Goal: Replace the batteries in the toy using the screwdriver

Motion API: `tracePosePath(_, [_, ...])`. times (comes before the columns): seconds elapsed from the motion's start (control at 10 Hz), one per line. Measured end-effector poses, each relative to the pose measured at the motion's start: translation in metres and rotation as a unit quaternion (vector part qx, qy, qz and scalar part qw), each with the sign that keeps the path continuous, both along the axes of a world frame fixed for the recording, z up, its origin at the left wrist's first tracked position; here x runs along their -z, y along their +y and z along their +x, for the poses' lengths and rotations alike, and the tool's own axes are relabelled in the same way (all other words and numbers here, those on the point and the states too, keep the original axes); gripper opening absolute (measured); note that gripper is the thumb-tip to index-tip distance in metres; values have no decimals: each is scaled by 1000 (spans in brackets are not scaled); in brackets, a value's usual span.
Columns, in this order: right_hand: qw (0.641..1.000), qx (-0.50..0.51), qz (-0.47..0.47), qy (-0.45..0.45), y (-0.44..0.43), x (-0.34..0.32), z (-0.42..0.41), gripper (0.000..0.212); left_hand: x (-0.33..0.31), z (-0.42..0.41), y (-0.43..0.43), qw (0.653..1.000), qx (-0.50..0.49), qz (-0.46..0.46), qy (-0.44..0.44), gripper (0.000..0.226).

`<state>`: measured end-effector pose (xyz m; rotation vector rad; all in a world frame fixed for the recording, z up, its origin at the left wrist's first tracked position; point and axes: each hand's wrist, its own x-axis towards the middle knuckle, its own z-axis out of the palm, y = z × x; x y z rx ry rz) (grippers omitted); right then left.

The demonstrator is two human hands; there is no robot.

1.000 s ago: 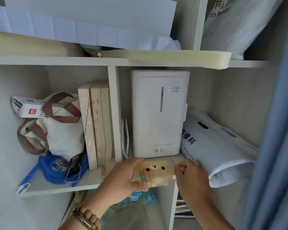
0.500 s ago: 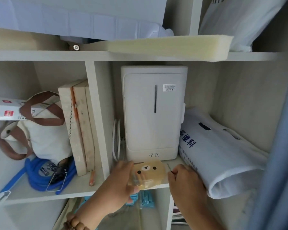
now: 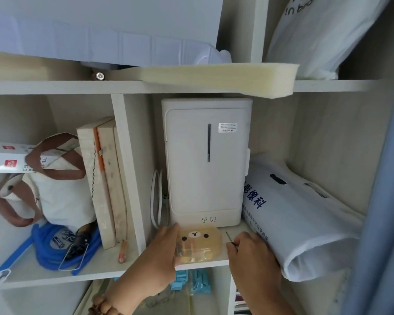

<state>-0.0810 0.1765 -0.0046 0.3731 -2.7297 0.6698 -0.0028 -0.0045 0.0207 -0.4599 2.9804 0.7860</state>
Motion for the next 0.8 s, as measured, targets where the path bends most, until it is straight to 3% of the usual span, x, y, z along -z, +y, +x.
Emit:
tracePosePath(0.3, [1000, 6, 21, 10, 0, 0, 0, 27, -6, 1, 7, 1000, -18, 10, 7, 108])
tracePosePath(0.4, [1000, 1, 21, 8, 0, 2, -2, 27, -5, 3, 8, 999, -23, 34, 28, 105])
tracePosePath(0.6, [1000, -7, 17, -2, 1, 0, 1, 30, -6, 11, 18, 993, -40, 34, 101, 71])
tracePosePath(0.8, [1000, -8, 9, -28, 1, -7, 9, 39, -15, 29, 15, 994, -21, 6, 110, 77])
